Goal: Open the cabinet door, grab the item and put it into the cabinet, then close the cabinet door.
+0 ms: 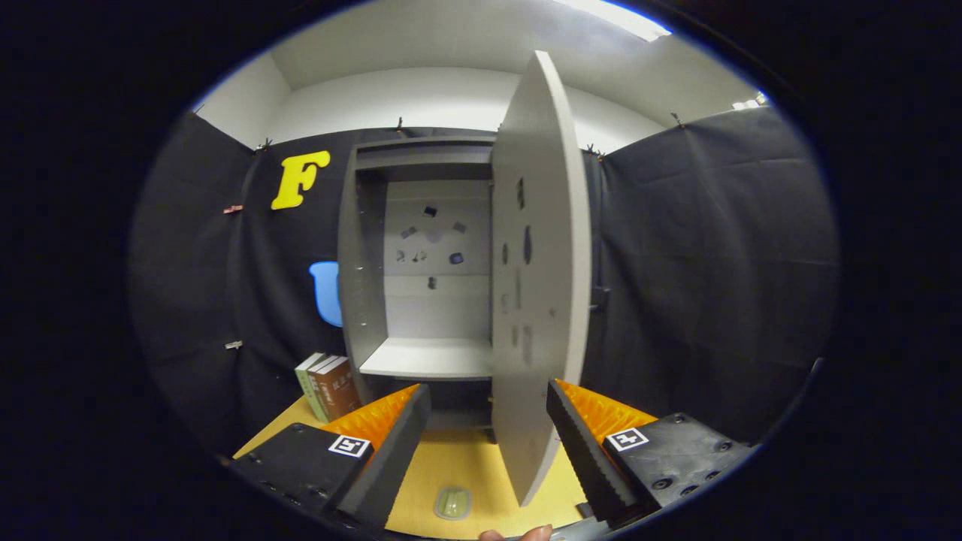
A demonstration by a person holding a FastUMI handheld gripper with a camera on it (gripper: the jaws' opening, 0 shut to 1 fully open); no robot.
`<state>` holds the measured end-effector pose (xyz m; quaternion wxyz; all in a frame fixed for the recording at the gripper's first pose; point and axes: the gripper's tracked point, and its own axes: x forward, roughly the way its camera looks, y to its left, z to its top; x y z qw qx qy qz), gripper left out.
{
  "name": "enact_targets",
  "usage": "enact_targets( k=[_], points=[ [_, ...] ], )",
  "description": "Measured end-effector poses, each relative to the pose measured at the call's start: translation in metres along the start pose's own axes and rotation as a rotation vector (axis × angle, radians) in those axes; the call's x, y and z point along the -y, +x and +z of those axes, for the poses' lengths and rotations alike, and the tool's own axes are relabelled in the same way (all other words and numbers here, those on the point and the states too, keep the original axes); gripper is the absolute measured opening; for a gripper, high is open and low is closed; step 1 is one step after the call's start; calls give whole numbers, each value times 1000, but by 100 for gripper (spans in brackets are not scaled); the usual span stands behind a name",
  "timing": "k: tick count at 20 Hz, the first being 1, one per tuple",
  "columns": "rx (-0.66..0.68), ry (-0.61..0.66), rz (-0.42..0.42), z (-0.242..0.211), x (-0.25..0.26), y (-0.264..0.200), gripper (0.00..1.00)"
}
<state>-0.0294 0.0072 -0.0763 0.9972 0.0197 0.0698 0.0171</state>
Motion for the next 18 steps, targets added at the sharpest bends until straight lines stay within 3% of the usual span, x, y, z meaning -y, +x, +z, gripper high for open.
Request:
enact_targets(
  k=[4,8,18],
  points=[
    [-129,-7,80,-61,-45,13,99],
    [-280,-24,99,-142,-61,27,99],
    [-638,62,11,-358,-46,62,100]
  ],
)
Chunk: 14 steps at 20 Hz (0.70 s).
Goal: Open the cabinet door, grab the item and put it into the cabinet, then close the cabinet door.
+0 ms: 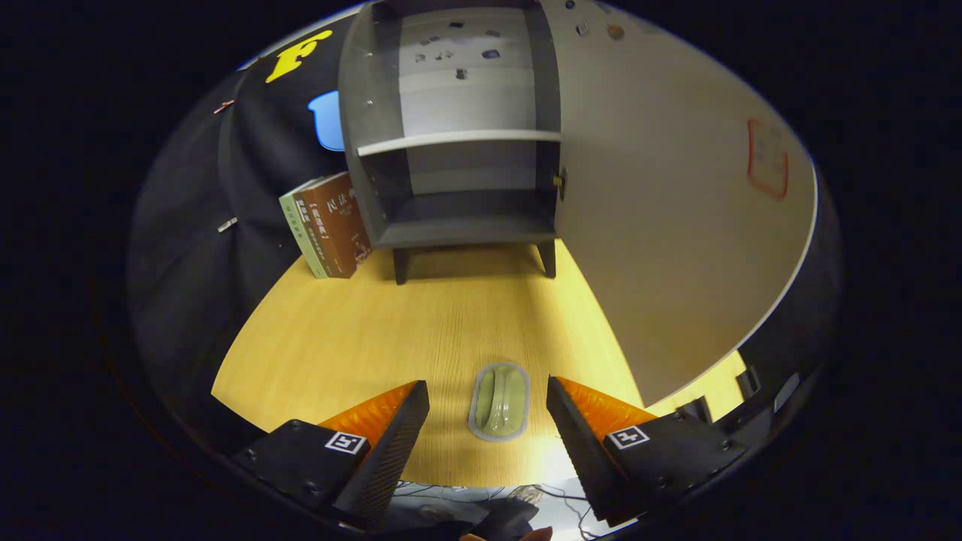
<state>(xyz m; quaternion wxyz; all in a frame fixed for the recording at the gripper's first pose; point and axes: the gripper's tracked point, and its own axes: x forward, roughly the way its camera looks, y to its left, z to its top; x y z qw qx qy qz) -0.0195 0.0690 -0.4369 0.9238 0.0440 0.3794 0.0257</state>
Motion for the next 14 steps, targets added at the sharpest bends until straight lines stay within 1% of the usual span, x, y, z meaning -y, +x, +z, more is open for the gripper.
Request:
enact_targets(
  k=[3,6,7,8,9,10,11,12,13,14],
  points=[
    [-67,20,-16,-28,7,33,99],
    [-101,-9,-41,-49,6,68,97],
    [-112,-14,-55,-54,8,79,93],
    [-121,-17,-71,-59,12,87,88],
    [-135,-21,-83,-65,14,93,79],
    [-153,-22,-85,-72,15,99,75],
    [-169,-36,-97,-77,17,96,62],
    [-149,-49,-100,-76,17,105,52],
    [-135,-73,-114,-71,18,105,43],
    [-118,-68,-135,-66,21,102,33]
  ],
)
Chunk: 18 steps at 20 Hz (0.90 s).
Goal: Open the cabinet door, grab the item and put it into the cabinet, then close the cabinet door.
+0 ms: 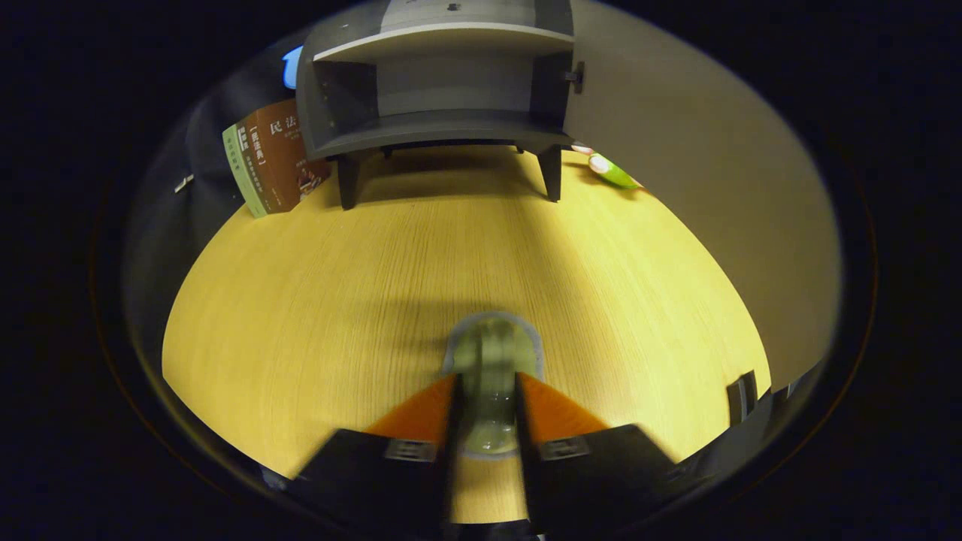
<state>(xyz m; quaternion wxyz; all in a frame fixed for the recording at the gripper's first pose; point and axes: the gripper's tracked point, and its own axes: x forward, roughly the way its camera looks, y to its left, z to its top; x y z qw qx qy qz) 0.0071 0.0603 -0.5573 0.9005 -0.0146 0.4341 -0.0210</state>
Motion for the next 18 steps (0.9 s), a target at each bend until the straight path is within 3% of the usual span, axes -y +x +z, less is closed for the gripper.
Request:
enact_targets(
  k=[1,3,7,18],
  points=[
    [-18,2,6,-3,0,1,23],
    [-14,20,2,1,2,-2,18],
    [54,27,8,35,4,-29,18],
    [274,69,80,187,-2,-171,18]
  ],
)
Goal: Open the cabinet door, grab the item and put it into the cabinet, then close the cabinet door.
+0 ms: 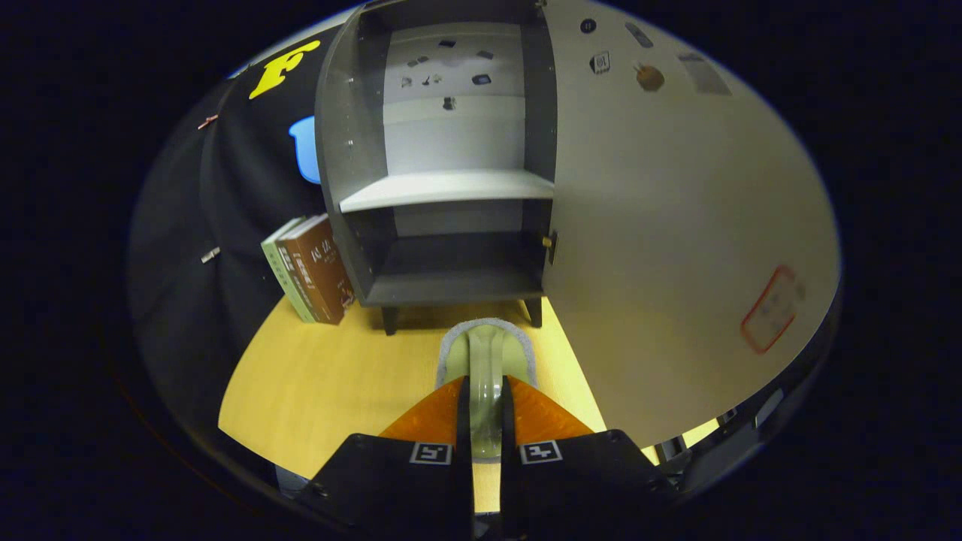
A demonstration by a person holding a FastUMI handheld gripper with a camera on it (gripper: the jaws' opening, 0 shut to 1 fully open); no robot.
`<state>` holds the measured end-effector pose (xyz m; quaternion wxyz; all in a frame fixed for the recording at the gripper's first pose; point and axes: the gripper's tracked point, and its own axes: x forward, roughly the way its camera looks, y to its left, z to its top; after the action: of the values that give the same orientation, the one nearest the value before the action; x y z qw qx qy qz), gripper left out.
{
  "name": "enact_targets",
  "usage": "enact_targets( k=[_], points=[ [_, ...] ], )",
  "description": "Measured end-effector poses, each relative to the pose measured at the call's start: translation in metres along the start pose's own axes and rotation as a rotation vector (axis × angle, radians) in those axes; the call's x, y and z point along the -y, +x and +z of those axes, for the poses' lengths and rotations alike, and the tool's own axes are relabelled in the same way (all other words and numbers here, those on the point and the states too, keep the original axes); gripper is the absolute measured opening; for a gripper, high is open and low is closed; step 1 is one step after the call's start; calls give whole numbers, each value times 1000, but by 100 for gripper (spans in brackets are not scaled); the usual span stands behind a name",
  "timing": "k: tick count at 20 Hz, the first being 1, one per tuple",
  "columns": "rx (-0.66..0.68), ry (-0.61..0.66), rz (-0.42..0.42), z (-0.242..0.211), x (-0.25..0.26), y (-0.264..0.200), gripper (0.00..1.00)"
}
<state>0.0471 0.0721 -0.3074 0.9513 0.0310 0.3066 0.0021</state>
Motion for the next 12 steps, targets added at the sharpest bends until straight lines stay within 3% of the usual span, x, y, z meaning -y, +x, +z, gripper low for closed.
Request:
enact_targets(
  k=[7,12],
  points=[
    [124,0,48,123,-31,-12,18],
    [199,-48,62,197,-55,9,18]
  ],
)
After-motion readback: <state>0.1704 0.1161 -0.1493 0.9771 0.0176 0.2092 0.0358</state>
